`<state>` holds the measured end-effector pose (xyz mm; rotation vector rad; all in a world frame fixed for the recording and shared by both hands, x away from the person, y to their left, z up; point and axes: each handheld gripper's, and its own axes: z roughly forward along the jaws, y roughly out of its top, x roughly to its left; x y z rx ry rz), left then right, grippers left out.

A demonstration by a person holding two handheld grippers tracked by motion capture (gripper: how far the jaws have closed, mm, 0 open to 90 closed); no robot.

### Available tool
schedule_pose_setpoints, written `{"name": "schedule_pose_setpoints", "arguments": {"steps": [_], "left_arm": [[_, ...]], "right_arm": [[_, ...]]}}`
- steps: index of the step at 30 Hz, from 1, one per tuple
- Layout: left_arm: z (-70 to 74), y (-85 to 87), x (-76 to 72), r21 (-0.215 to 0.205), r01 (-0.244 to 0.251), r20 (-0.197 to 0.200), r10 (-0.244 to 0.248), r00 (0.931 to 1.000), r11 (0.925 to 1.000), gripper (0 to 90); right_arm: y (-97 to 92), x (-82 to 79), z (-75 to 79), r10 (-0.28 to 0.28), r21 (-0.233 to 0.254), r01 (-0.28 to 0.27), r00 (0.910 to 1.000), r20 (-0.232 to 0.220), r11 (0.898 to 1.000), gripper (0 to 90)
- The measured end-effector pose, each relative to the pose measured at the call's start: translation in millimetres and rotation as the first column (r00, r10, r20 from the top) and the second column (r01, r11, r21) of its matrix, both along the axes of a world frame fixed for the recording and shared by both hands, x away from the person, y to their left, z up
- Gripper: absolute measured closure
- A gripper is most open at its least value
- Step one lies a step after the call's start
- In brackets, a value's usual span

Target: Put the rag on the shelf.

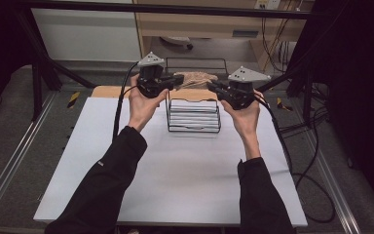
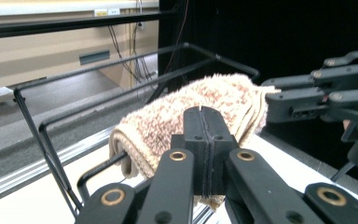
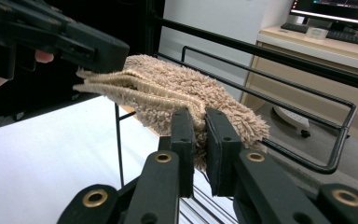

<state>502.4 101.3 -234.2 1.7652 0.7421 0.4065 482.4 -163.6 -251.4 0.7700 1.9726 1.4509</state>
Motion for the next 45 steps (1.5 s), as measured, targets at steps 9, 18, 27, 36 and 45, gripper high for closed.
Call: {"name": "schedule_pose_setpoints", "arguments": {"steps": [9, 18, 27, 36, 45], "left_arm": [[-7.6, -1.0, 2.9, 0.039, -0.011, -0.003, 0.011, 0.9999, 0.9992, 89.5], [-15.3, -3.9, 5.7, 0.086, -0.02, 0.005, 0.019, 0.9998, 0.9961, 89.5], [-22.9, -4.8, 8.5, 0.1, -0.025, 0.011, 0.024, 0.9997, 0.9947, 89.4], [-25.4, -6.8, 11.4, 0.101, -0.03, 0.008, 0.03, 0.9995, 0.9944, 88.6], [-21.4, -3.1, 4.6, 0.097, -0.019, 0.012, 0.018, 0.9998, 0.9951, 82.4]], "right_arm": [[-0.7, -2.4, 1.1, 0.023, 0.017, -0.023, 0.9994, -0.027, 1.0, 71.2], [-5.2, -0.1, 4.7, 0.036, 0.062, -0.032, 0.9971, -0.067, 0.998, 78.0], [-3.1, 11.1, -16.2, -0.029, 0.029, 0.034, 0.9876, -0.154, 0.999, 89.9], [-4.5, 17.0, -21.8, -0.072, 0.031, 0.077, 0.9871, -0.143, 0.997, 89.4], [-9.4, 8.4, -16.6, -0.057, 0.046, 0.064, 0.9895, -0.133, 0.997, 85.8]]}}
